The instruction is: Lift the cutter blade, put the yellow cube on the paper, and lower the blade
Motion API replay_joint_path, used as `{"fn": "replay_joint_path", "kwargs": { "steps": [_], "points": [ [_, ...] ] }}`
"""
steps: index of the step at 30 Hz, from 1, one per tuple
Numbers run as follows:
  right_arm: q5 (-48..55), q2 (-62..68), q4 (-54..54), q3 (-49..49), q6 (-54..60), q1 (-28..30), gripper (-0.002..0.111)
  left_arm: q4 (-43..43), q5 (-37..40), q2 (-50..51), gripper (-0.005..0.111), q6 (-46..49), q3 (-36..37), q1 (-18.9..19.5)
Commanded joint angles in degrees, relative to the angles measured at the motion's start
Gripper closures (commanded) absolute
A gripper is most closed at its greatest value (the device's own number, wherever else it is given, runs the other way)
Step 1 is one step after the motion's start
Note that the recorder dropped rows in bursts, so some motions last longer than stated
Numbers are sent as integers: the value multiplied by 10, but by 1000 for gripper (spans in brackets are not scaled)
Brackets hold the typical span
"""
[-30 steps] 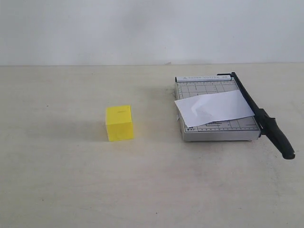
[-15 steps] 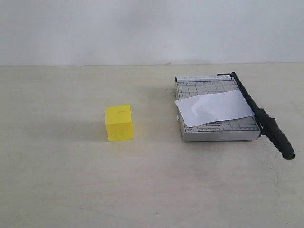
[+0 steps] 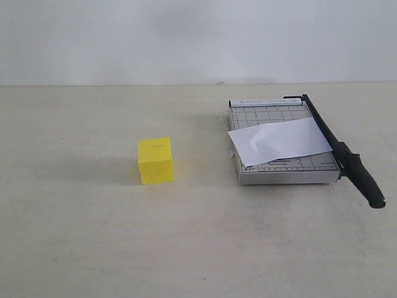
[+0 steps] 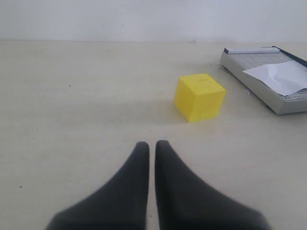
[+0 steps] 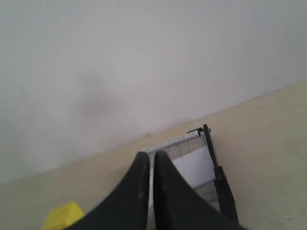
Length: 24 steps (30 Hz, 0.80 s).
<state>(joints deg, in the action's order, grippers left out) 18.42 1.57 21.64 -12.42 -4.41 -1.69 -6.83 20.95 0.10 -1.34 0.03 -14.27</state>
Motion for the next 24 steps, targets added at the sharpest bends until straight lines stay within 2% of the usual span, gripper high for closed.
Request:
{"fn": "replay_joint_path", "kwargs": {
  "steps": [1, 2, 6, 7, 15, 24],
  "points": [
    [115, 39, -5, -68, 101, -2, 94, -3, -2, -1, 102, 1, 0, -1],
    [130, 55, -5, -81, 104, -2, 87, -3, -2, -1, 102, 1, 0, -1],
    [154, 136, -46, -141, 98, -2, 40, -3, -2, -1, 102, 1, 0, -1],
    [155, 153, -50, -150, 92, -2, 34, -3, -2, -1, 102, 1, 0, -1],
    [196, 350, -123, -202, 85, -2, 37, -3, -2, -1, 102, 1, 0, -1],
    [254, 628, -124, -317, 126, -2, 37, -3, -2, -1, 102, 1, 0, -1]
  ]
}}
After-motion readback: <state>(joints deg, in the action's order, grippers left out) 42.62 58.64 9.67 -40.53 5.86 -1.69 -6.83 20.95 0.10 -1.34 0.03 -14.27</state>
